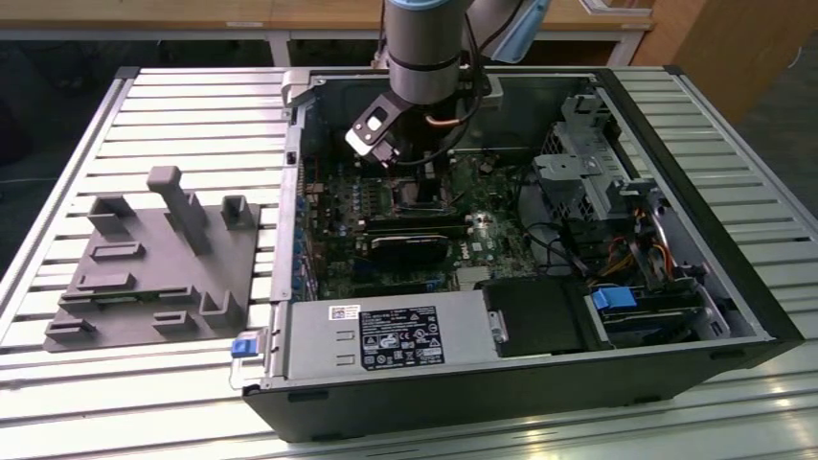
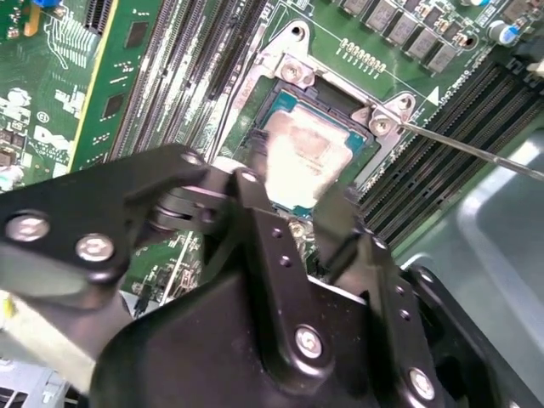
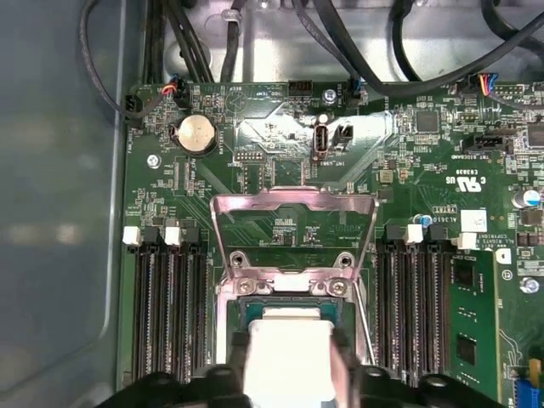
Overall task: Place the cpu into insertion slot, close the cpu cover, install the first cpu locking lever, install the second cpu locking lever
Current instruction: 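Place the cpu into insertion slot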
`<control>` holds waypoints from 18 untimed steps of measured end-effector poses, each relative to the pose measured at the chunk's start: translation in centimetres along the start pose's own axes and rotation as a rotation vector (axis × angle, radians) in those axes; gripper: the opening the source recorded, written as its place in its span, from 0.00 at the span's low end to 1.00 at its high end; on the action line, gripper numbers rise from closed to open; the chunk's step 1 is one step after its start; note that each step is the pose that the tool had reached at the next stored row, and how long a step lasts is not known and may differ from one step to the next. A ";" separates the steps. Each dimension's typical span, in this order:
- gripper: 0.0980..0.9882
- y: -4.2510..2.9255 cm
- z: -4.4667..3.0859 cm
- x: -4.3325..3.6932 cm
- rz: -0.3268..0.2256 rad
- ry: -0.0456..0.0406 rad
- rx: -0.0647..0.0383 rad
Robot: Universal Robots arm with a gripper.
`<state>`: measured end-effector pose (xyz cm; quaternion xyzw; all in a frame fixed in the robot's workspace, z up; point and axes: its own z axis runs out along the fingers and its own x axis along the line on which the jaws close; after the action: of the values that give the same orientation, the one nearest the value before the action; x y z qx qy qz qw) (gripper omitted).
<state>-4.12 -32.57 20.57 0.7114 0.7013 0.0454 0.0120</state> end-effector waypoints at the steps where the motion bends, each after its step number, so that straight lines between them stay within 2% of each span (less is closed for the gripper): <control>1: 0.42 0.03 -0.06 0.01 0.000 -0.0006 0.002; 2: 0.35 0.07 -0.08 0.01 0.000 -0.0014 0.004; 3: 0.35 0.13 -0.11 0.01 0.000 -0.0020 0.007; 5: 0.22 0.23 -0.17 0.01 0.001 -0.0022 0.013; 6: 0.22 0.26 -0.21 0.02 0.001 -0.0022 0.015; 8: 0.09 0.27 -0.33 0.02 0.001 -0.0023 0.017; 9: 0.09 0.28 -0.38 0.02 0.001 -0.0024 0.018; 10: 0.03 0.28 -0.40 0.03 0.001 -0.0022 0.018; 18: 0.01 0.30 -0.57 0.03 0.001 -0.0023 0.018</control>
<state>-3.87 -32.58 21.17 0.7118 0.7014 0.0381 0.0063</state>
